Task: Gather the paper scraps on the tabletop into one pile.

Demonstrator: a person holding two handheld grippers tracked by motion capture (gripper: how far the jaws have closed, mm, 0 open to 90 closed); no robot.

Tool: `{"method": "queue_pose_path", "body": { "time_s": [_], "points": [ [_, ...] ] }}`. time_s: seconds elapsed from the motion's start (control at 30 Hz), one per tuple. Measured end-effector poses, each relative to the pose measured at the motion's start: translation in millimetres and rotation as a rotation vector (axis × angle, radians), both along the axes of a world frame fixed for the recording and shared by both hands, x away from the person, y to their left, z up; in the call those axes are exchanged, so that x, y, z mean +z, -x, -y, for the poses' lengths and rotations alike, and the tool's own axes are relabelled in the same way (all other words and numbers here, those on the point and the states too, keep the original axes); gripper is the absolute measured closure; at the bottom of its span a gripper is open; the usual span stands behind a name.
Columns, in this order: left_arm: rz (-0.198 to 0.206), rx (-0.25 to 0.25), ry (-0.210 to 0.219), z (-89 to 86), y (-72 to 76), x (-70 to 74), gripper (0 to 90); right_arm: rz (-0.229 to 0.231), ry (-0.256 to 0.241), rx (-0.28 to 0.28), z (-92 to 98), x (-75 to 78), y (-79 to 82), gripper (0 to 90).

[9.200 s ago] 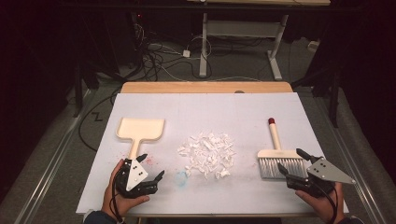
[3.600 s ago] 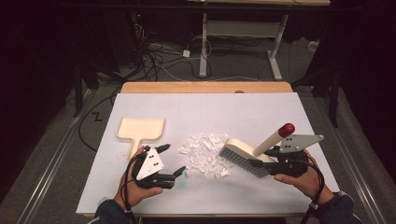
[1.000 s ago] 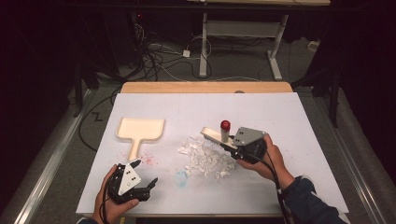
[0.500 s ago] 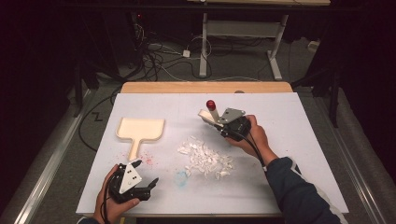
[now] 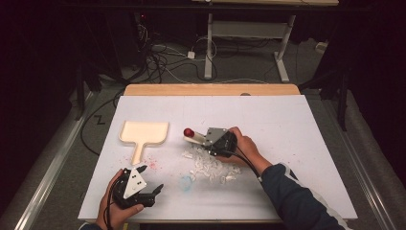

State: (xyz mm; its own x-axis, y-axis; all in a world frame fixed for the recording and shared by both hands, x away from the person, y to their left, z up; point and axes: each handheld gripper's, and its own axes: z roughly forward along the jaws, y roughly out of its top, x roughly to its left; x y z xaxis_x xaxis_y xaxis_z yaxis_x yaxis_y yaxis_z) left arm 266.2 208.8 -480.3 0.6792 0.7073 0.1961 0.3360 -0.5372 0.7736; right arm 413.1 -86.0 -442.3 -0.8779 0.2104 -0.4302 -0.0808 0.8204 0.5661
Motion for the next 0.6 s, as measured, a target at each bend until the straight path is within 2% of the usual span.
{"method": "queue_pose_path", "body": {
  "time_s": [0.07, 0.17, 0.2, 0.33, 0.47, 0.6],
  "points": [
    [0.012, -0.006, -0.007, 0.1, -0.4, 0.1, 17.5, -0.009, -0.004, 0.044, 3.0, 1.9, 11.7, 67.1],
    [-0.004, -0.009, -0.009, 0.9, 0.6, 0.1, 17.5, -0.051, -0.020, 0.113, 14.4, 8.7, 22.6, 67.3],
    [-0.004, -0.012, -0.014, 0.9, 0.6, 0.4, 17.4, -0.066, -0.031, 0.124, 18.6, 11.6, 25.1, 67.4],
    [-0.001, -0.009, -0.009, 2.2, 0.3, 0.6, 17.5, -0.079, -0.100, 0.129, 34.6, 22.9, 28.5, 67.7],
    [0.000, -0.013, -0.012, 3.1, -0.6, 1.0, 17.5, -0.051, -0.141, 0.084, 44.8, 33.7, 22.5, 67.6],
    [0.000, -0.012, -0.004, 2.8, -0.9, 1.0, 17.5, -0.038, -0.196, -0.006, 52.4, 44.2, 3.5, 67.6]
  ]
}}
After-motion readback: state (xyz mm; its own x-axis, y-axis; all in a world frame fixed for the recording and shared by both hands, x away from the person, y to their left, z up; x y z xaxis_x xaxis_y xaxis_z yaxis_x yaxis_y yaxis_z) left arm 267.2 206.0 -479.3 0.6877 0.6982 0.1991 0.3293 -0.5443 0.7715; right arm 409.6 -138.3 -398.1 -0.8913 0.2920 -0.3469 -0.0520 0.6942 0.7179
